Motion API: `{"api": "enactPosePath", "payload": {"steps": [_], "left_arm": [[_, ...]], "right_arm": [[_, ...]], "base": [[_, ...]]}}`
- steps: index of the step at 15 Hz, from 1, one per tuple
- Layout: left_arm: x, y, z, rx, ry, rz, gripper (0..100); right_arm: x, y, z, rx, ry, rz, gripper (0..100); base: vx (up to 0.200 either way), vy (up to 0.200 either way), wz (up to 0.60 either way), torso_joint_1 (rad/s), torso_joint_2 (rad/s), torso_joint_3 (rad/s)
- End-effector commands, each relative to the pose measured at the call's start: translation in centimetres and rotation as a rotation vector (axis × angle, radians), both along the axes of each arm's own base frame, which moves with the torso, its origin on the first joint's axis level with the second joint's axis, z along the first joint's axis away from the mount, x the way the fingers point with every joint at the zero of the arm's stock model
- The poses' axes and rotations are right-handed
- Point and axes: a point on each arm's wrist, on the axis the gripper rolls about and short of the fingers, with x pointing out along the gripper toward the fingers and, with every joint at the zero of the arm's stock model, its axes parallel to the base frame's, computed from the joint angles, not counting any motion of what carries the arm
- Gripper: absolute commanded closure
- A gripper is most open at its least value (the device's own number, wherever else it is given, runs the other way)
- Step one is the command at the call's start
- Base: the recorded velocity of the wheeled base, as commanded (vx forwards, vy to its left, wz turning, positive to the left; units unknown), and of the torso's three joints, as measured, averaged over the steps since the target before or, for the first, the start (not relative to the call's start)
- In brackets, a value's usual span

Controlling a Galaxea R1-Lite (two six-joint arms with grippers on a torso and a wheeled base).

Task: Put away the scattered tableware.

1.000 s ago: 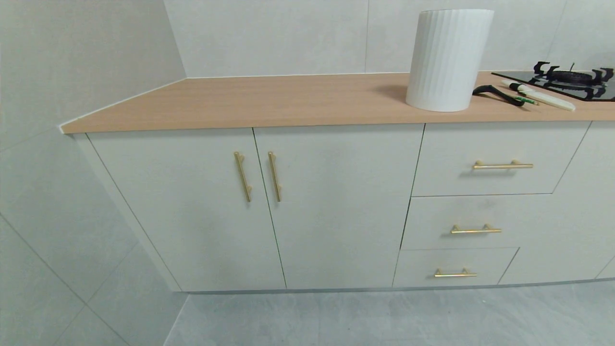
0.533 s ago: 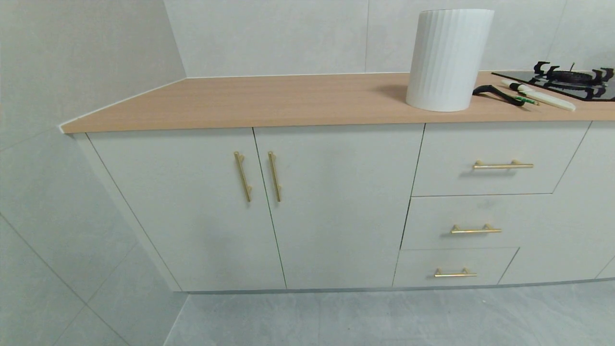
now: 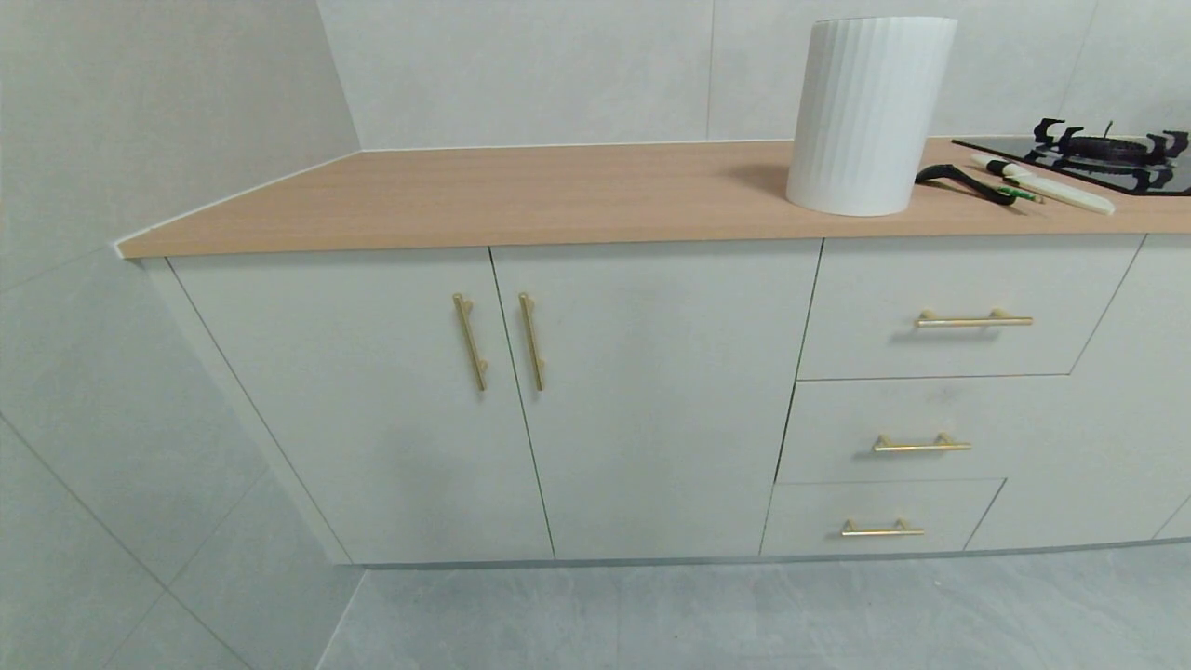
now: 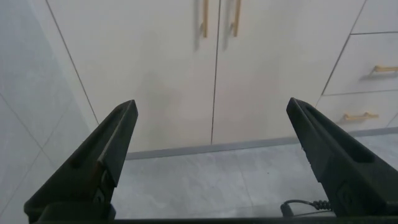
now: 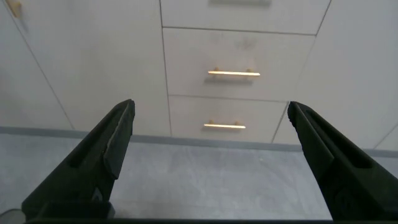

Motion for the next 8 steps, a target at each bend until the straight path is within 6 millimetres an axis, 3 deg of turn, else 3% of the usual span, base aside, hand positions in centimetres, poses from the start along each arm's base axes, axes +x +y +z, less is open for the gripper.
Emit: {"api": "enactPosePath", "payload": {"steps": [1, 4, 8], "left_arm": [[0.01, 0.02, 0.02, 0.001, -0.002, 0.011, 0], [0.01, 0.6, -0.22, 0.027, 0.022, 0.271, 0], [0.04, 0.26, -0.58, 0.052, 0.053, 0.119, 0]], "right_arm": [[0.02, 0.0, -0.05, 0.017, 0.004, 0.003, 0], [0.02, 0.0, -0.05, 0.027, 0.005, 0.003, 0], [0.02, 0.0, -0.05, 0.027, 0.005, 0.003, 0]], "base": [[0.0, 0.0, 0.0, 0.0, 0.0, 0.0], [0.0, 0.0, 0.0, 0.0, 0.0, 0.0], [0.0, 0.0, 0.0, 0.0, 0.0, 0.0]]}}
